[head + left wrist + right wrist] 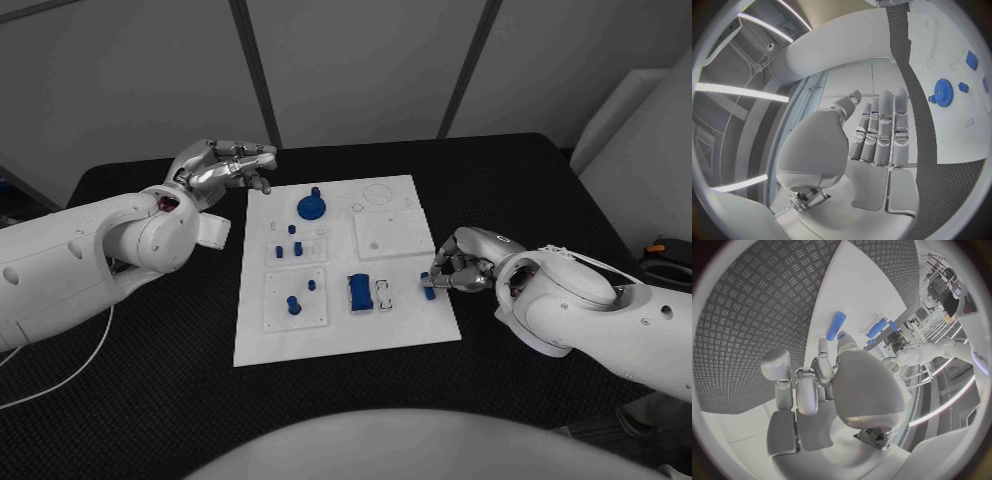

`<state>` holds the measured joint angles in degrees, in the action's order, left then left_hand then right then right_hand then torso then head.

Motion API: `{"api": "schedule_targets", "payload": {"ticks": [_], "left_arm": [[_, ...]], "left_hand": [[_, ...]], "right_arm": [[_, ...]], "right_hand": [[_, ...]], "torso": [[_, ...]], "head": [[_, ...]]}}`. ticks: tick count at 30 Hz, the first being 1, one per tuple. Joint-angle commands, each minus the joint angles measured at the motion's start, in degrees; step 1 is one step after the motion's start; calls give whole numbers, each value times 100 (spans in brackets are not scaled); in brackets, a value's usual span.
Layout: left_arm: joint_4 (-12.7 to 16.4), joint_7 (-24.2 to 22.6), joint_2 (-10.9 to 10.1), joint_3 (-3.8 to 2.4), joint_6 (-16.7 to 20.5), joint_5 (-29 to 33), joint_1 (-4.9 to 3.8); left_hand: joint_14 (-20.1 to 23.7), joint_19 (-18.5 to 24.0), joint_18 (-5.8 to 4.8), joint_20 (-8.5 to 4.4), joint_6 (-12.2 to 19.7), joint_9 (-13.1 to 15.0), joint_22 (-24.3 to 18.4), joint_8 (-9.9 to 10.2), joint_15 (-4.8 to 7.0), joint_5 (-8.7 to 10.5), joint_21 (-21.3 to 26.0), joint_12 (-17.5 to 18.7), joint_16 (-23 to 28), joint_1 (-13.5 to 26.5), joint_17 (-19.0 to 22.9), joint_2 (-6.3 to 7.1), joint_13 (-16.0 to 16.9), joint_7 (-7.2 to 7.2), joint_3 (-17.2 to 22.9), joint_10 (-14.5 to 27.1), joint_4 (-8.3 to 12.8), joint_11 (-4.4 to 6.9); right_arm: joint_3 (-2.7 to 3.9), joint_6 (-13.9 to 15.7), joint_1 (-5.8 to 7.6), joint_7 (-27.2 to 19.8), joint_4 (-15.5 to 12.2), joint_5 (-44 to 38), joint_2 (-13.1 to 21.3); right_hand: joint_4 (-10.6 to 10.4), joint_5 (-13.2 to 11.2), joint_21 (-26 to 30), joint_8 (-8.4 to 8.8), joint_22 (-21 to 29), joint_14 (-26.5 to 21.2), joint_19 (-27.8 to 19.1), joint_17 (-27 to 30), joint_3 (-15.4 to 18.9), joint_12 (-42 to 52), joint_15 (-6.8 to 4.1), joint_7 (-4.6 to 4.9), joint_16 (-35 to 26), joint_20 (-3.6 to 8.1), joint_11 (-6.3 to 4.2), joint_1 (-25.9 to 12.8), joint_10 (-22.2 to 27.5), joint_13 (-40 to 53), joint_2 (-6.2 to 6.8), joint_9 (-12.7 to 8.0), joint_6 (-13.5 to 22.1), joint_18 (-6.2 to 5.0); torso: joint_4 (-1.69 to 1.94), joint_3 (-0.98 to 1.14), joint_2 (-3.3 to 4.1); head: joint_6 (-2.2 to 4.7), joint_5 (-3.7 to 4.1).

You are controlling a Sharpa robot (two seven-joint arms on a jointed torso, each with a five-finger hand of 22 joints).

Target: Assemble the parts on the task board

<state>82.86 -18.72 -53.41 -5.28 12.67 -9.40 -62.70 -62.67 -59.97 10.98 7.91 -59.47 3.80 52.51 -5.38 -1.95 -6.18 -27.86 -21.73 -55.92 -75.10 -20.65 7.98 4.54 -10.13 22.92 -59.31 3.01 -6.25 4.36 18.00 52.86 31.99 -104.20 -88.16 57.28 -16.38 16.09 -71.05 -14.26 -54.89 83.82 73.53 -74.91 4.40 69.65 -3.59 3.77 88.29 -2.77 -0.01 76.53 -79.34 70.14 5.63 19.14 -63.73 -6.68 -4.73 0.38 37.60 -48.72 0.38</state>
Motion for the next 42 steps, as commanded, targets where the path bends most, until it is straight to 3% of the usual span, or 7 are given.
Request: {"api": "schedule_targets", "payload": {"ticks": [1,7,15,29,34,37,42], "left_arm": [[5,-21,-2,-5,-48,9,-8],[-1,-21,-4,-5,-49,9,-7],[-5,-19,-8,-5,-50,9,-7],[3,-20,-21,-5,-56,9,-7],[9,-22,-30,-5,-54,9,-7],[11,-22,-33,-5,-54,9,-7],[10,-21,-33,-5,-53,9,-7]], "left_hand": [[3,-34,-54,4,50,3,-6,22,-19,14,33,-20,23,-22,9,-43,8,-9,-18,38,-6,-13],[3,-34,-54,4,50,3,-6,22,-19,14,33,-20,23,-22,9,-43,8,-9,-18,38,-6,-13],[3,-34,-54,4,50,3,-6,22,-19,14,33,-20,23,-22,9,-43,8,-9,-18,38,-6,-13],[3,-34,-54,4,50,3,-6,22,-19,14,33,-21,23,-22,9,-43,8,-9,-18,38,-7,-13],[5,-37,-54,5,52,3,-11,22,-20,14,39,-26,22,-24,11,-47,8,-10,-22,44,-9,-13],[5,-37,-54,5,52,3,-11,22,-20,14,39,-26,22,-24,11,-47,8,-10,-22,44,-9,-13],[5,-37,-54,5,52,3,-11,22,-20,14,39,-26,22,-24,11,-47,8,-10,-22,44,-9,-13]], "right_arm": [[-1,-243,2,136,-20,-231,-22],[-5,-409,-17,209,-49,-404,-50],[-8,-665,-83,309,-73,-761,-96],[-13,-864,-149,421,-63,-1246,-225],[-13,-721,-158,452,-102,-1271,-231],[-13,-587,-160,466,-151,-1108,-209],[-12,-364,-160,490,-236,-688,-162]], "right_hand": [[-17,5,26,-23,13,538,7,-1179,36,-42,-39,0,-25,28,-45,-85,3,-6,8,6,-44,8],[-2,292,39,-46,20,535,4,-1168,166,-62,-52,-15,-34,44,-57,-200,6,-8,85,27,-62,8],[99,286,46,-78,17,533,4,-1159,197,-71,-64,-33,-41,53,-74,-11,9,-5,122,53,-74,9],[534,-307,25,-110,-57,538,44,-1182,-349,-86,-106,-69,-31,95,-117,854,17,29,-80,77,-80,23],[526,231,14,-89,-80,539,58,-1186,-630,-113,-107,-70,-29,104,-130,872,27,26,-67,53,-95,27],[434,835,2,-86,-103,543,72,-1203,-868,-118,-116,-82,-20,115,-151,772,18,36,-24,50,-95,29],[384,1173,-23,-118,-147,551,95,-1233,-1193,-109,-131,-100,-1,124,-150,699,-8,57,61,85,-78,37]], "torso": [[-6,0,-4],[-4,0,-2],[5,-4,-5],[-2,-3,-3],[-4,-2,-8],[-5,2,-7],[-3,-5,-11]], "head": [[-9,-7],[-19,-11],[-37,-13],[-41,-22],[-38,-29],[-36,-39],[-31,-40]]}}
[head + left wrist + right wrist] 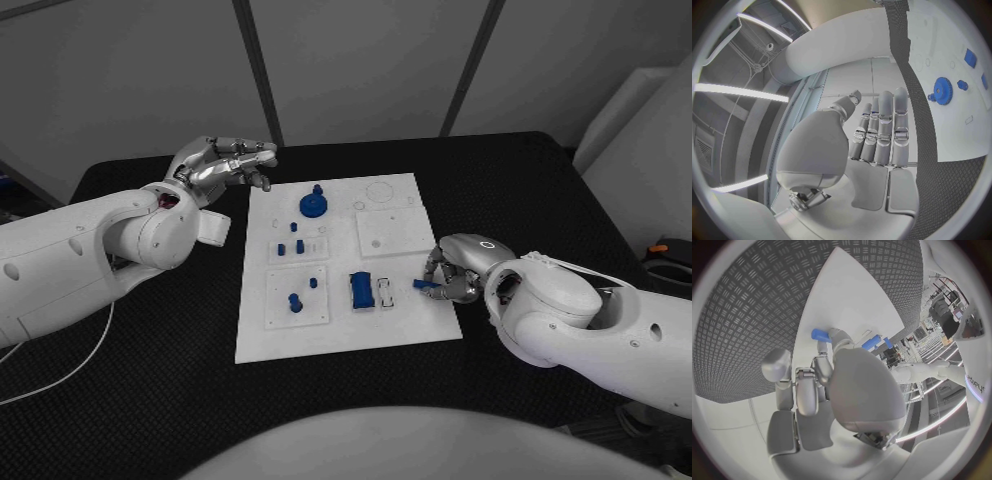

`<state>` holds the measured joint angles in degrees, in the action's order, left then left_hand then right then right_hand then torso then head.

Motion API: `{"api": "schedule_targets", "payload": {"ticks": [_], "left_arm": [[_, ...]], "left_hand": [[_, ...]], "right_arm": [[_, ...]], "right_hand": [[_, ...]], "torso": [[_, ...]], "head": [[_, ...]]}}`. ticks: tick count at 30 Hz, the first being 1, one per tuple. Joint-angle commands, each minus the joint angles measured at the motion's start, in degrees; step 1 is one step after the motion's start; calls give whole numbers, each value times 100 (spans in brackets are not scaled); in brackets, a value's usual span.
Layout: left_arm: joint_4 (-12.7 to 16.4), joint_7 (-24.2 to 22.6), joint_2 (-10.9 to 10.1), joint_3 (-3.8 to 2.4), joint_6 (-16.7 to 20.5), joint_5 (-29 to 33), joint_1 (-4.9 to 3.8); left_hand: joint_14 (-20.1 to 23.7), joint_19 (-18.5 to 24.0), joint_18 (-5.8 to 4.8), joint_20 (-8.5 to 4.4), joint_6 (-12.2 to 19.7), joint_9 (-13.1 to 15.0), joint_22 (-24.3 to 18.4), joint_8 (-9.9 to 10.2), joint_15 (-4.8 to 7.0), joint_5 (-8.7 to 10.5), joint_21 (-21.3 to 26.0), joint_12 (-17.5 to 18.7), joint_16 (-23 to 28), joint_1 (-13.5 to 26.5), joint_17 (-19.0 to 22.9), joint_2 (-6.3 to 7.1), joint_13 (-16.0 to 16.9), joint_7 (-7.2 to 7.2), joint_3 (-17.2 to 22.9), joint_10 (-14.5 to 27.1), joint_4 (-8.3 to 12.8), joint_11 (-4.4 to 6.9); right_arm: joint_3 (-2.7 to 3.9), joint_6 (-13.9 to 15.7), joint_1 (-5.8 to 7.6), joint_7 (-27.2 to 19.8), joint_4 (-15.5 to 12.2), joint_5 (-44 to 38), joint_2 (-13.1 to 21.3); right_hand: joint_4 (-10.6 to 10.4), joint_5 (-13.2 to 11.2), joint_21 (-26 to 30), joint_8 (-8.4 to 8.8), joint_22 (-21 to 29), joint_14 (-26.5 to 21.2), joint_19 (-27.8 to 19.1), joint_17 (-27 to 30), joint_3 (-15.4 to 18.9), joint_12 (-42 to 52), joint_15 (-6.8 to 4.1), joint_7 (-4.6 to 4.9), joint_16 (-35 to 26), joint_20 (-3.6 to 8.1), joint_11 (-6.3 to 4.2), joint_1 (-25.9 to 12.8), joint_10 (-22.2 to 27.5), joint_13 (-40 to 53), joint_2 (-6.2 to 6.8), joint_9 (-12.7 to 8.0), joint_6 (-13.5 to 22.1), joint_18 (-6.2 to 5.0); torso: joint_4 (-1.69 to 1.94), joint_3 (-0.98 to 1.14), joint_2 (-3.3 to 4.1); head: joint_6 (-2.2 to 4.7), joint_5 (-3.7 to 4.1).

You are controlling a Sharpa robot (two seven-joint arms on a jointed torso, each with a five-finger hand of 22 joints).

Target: Assemble the parts on the task board

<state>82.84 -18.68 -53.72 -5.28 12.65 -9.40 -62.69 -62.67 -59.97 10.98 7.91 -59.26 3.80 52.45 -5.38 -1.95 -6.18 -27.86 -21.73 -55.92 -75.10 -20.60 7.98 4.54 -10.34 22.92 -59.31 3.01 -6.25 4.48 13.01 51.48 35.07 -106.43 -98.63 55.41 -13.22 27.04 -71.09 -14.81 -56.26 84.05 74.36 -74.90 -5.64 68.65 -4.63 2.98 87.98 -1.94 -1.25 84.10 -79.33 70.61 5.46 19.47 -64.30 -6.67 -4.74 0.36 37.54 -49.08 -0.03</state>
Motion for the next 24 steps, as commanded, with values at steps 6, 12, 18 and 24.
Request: {"api": "schedule_targets", "payload": {"ticks": [6,12,18,24], "left_arm": [[15,-23,-3,-5,-48,9,-7],[18,-21,-5,-5,-43,9,-7],[20,-22,-1,-5,-44,9,-7],[19,-21,4,-5,-48,9,-7]], "left_hand": [[5,-37,-54,5,31,3,-6,22,-20,14,39,-26,22,-24,5,-47,8,11,-22,43,-9,-14],[5,-37,-54,5,31,3,-6,22,-20,14,39,-26,22,-24,5,-47,8,11,-22,43,-9,-14],[5,-37,-54,5,31,3,-6,22,-20,14,39,-26,22,-24,5,-47,8,11,-22,43,-9,-14],[5,-37,-54,5,31,3,-6,22,-20,14,39,-26,22,-24,5,-47,8,11,-22,43,-9,-14]], "right_arm": [[-23,442,-21,165,-111,752,48],[-21,781,-19,101,-210,924,30],[-20,961,-18,41,-222,1165,-109],[-20,975,-17,4,-160,1406,-265]], "right_hand": [[43,180,-44,-103,-56,535,32,-1262,-427,1,-31,-24,47,44,-27,-150,-32,27,166,95,-4,44],[-76,93,-86,-148,-129,548,70,-1314,-553,82,-34,-35,79,44,-33,-404,-99,98,264,141,-2,56],[-137,77,-97,-171,-149,552,81,-1330,-607,108,-36,-39,90,47,-36,-531,-119,123,306,165,-1,59],[-231,50,-110,-203,-172,557,93,-1352,-647,155,-39,-47,104,50,-41,-712,-151,168,346,196,-12,62]], "torso": [[2,-3,2],[1,-6,5],[3,0,5],[2,-3,5]], "head": [[16,-13],[16,-15],[3,-28],[-9,-25]]}}
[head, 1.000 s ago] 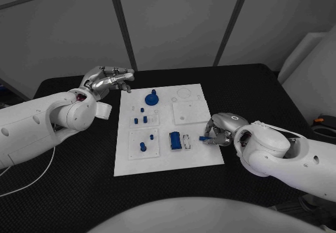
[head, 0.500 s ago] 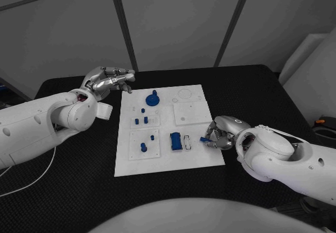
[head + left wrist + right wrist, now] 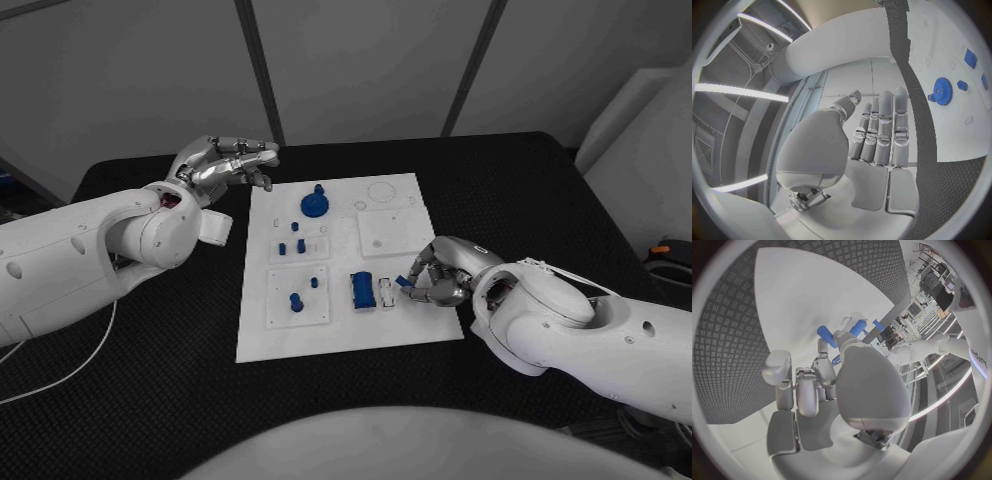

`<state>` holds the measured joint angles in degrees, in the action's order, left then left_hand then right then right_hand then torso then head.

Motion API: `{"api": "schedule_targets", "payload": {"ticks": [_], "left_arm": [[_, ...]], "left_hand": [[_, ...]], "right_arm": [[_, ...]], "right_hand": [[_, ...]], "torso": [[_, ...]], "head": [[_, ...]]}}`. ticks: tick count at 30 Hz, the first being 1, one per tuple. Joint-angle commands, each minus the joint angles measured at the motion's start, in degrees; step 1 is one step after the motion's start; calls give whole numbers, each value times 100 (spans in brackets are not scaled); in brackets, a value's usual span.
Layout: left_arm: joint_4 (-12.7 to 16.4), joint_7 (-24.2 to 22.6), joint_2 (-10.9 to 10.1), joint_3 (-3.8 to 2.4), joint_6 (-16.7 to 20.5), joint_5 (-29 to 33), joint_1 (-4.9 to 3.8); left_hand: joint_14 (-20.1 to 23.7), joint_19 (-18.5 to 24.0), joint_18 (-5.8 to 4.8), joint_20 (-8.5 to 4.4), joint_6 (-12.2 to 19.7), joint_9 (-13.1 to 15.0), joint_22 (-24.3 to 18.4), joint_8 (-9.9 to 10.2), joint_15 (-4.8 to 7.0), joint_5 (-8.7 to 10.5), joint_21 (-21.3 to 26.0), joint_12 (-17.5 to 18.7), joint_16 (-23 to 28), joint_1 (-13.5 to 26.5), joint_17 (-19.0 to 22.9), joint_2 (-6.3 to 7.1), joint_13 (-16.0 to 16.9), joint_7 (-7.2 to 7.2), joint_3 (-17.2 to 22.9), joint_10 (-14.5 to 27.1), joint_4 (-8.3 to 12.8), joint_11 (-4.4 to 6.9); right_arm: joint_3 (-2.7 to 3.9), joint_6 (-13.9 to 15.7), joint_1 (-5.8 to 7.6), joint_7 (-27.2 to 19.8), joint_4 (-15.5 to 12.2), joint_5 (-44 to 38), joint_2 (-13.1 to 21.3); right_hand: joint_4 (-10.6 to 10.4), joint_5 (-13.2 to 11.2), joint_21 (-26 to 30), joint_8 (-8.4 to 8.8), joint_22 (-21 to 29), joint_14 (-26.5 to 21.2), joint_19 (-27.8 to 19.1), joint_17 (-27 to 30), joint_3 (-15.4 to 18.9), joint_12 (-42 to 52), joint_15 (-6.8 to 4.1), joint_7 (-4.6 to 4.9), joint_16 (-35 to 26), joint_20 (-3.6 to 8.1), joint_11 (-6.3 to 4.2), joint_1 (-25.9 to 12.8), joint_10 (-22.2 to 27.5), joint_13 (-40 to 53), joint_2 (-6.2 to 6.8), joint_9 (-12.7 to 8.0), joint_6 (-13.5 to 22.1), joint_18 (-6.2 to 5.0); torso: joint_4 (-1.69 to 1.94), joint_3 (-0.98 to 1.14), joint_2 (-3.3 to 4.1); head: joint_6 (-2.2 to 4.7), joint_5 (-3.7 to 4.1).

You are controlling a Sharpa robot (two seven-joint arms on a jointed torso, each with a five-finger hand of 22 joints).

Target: Assemble the parts on the task board

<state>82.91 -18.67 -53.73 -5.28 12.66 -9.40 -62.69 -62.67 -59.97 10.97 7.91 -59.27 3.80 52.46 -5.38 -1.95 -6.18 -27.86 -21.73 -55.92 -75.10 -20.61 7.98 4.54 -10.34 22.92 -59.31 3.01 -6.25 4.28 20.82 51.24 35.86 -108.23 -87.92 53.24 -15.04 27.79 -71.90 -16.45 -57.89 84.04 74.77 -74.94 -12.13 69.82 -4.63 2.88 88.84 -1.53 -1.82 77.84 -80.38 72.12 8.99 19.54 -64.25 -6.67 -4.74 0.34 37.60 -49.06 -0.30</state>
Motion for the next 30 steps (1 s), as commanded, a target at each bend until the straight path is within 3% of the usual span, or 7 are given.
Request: {"api": "schedule_targets", "payload": {"ticks": [1,12,21,24,30], "left_arm": [[12,-21,7,-5,-50,9,-7],[4,-19,24,-5,-58,9,-7],[6,-17,27,-5,-63,9,-7],[6,-17,27,-5,-65,9,-8],[6,-16,28,-5,-68,9,-8]], "left_hand": [[5,-37,-54,5,32,3,-6,22,-20,14,39,-26,22,-24,6,-47,8,11,-22,44,-9,-14],[5,-37,-54,5,32,3,-6,22,-20,14,39,-26,22,-24,6,-47,8,11,-22,44,-9,-14],[5,-37,-54,5,32,3,-6,22,-20,14,39,-26,22,-24,6,-47,8,11,-22,44,-9,-14],[5,-37,-54,5,32,3,-6,22,-20,14,39,-26,22,-24,6,-47,8,11,-22,44,-9,-14],[5,-37,-54,5,32,3,-6,22,-20,14,39,-26,22,-24,6,-47,8,11,-22,44,-9,-14]], "right_arm": [[0,186,7,-78,32,367,-71],[1,-8,8,-93,168,505,-272],[0,-325,8,-31,262,532,-377],[0,-336,8,-28,274,534,-410],[0,-314,8,-7,295,489,-430]], "right_hand": [[-61,-21,-34,-46,-17,559,57,-1354,-6,49,-41,-41,22,10,14,-109,-53,26,-7,195,-21,64],[-121,-1,-62,-89,-64,568,82,-1390,-51,131,-54,-60,44,20,-3,-267,-108,101,4,231,-51,70],[-141,-66,-115,-135,-156,581,127,-1444,-38,249,-63,-74,78,29,-14,-509,-176,208,35,272,-80,87],[-140,52,-125,-162,-173,582,135,-1450,65,279,-61,-73,82,31,-11,-714,-196,238,75,296,-94,90],[-141,-45,-126,-190,-178,582,135,-1450,287,301,-58,-68,82,28,-5,-992,-208,265,65,328,-96,90]], "torso": [[5,-1,2],[6,-1,4],[-3,4,-3],[0,2,-1],[1,2,-3]], "head": [[-9,3],[22,-17],[-32,-49],[-34,-51],[-43,-65]]}}
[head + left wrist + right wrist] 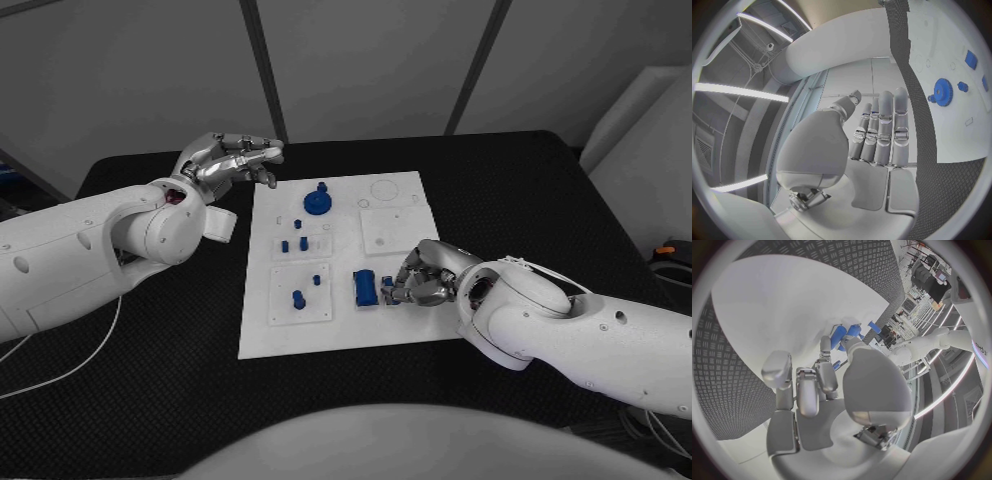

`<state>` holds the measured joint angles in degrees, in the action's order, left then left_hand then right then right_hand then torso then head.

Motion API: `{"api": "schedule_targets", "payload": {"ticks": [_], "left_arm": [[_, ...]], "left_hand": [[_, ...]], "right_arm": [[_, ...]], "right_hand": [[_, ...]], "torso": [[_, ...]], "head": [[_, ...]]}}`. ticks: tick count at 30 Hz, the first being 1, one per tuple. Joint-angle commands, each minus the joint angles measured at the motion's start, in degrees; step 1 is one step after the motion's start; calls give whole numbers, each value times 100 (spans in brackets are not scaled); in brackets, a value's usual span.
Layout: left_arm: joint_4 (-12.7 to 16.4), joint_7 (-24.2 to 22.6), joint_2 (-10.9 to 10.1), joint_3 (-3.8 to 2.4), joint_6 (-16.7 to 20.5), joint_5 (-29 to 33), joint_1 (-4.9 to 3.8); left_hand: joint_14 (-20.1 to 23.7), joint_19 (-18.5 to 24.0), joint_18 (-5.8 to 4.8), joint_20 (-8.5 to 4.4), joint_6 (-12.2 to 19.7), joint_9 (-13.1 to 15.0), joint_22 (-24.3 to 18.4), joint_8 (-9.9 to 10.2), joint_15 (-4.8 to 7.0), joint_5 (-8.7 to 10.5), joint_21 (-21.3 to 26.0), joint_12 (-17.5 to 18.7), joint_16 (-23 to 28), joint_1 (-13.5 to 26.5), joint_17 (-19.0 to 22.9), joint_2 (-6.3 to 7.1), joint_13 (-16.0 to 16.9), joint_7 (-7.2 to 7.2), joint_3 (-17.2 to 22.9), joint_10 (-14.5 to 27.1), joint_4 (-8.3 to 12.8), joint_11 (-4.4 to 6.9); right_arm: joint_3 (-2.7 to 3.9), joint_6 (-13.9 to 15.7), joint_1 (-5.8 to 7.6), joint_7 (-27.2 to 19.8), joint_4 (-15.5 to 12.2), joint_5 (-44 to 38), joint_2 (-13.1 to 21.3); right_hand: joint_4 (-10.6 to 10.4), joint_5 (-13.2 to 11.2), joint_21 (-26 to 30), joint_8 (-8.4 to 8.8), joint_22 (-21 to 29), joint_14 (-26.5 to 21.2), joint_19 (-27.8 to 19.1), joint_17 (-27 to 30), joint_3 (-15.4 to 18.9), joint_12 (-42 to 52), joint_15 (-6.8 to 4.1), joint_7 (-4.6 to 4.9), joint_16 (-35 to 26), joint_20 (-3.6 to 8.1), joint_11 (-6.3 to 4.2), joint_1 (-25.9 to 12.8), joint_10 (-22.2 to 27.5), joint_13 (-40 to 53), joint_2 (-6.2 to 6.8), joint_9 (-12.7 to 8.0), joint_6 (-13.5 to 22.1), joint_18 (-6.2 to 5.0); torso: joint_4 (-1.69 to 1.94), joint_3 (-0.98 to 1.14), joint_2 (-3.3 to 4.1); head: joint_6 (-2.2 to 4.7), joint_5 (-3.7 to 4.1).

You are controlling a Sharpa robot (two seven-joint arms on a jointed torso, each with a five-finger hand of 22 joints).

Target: Assemble the parts on the task board

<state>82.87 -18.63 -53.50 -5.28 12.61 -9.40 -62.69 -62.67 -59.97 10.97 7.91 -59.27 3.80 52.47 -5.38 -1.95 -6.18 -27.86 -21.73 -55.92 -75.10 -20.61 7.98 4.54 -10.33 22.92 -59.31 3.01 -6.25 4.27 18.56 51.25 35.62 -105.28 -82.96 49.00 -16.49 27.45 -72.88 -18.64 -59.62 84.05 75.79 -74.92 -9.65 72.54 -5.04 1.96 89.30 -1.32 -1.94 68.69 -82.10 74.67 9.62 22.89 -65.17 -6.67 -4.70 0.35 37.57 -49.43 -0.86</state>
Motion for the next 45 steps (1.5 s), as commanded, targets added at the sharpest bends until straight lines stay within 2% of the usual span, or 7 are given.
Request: {"api": "schedule_targets", "payload": {"ticks": [1,12,20,27,34,38,45], "left_arm": [[9,-19,5,-5,-63,9,-8],[0,-17,10,-5,-67,9,-8],[-4,-12,10,-5,-67,9,-8],[-10,-7,11,-5,-74,9,-8],[-15,-7,7,-5,-75,9,-7],[-21,-7,9,-5,-74,9,-7],[-28,-6,22,-5,-85,9,-5]], "left_hand": [[5,-37,-54,5,32,3,-7,22,-20,14,39,-26,22,-24,7,-47,8,11,-22,44,-9,-14],[5,-37,-54,5,32,3,-7,22,-20,14,39,-26,22,-24,7,-47,8,11,-22,44,-9,-14],[5,-37,-54,5,32,3,-7,22,-20,14,39,-26,22,-24,7,-47,8,11,-22,44,-9,-14],[10,-41,-54,5,36,3,-16,22,-21,13,50,-35,21,-31,11,-54,7,8,-26,54,-11,-16],[10,-41,-54,5,36,3,-16,22,-21,13,50,-35,21,-31,11,-54,7,8,-26,54,-11,-16],[10,-41,-54,5,36,3,-16,22,-21,13,50,-35,21,-31,11,-54,7,8,-26,54,-11,-16],[10,-41,-54,5,36,3,-16,22,-21,13,50,-35,21,-31,11,-54,7,8,-26,54,-11,-16]], "right_arm": [[1,-84,7,21,4,-12,-6],[1,-65,7,41,27,-69,-12],[1,-23,7,16,31,-98,-16],[1,75,6,-83,-34,-143,62],[0,-93,5,-413,-189,-144,276],[0,-292,5,-514,-226,-112,380],[-1,-461,4,-576,-218,-82,421]], "right_hand": [[4,-9,-28,27,-6,582,33,-1452,60,31,-16,24,36,6,7,-98,-37,12,-3,-4,-2,90],[4,-32,-16,7,3,578,22,-1438,430,25,-10,33,27,1,17,-353,-29,24,-45,30,22,87],[4,-676,11,-11,28,573,1,-1415,916,0,-6,32,13,-9,24,-502,-10,22,-183,63,57,80],[-3,-727,11,-16,25,573,2,-1419,973,5,-3,32,15,-8,21,-503,-12,28,-213,68,56,80],[71,-752,28,-25,44,571,-12,-1410,1083,-4,-5,32,10,-6,19,-251,-5,29,-242,83,74,76],[187,-979,62,-32,86,565,-40,-1387,1226,-34,2,44,-6,-12,29,58,16,15,-173,95,95,69],[257,-1174,75,-39,94,563,-47,-1376,1330,-43,8,50,-13,-18,35,277,23,14,-226,103,103,67]], "torso": [[-2,0,-2],[-6,2,-3],[-6,3,-1],[-11,5,-5],[-16,3,-10],[-23,1,-14],[-12,3,-11]], "head": [[-9,-9],[-11,-16],[-11,-13],[-9,-15],[-1,-6],[7,4],[18,12]]}}
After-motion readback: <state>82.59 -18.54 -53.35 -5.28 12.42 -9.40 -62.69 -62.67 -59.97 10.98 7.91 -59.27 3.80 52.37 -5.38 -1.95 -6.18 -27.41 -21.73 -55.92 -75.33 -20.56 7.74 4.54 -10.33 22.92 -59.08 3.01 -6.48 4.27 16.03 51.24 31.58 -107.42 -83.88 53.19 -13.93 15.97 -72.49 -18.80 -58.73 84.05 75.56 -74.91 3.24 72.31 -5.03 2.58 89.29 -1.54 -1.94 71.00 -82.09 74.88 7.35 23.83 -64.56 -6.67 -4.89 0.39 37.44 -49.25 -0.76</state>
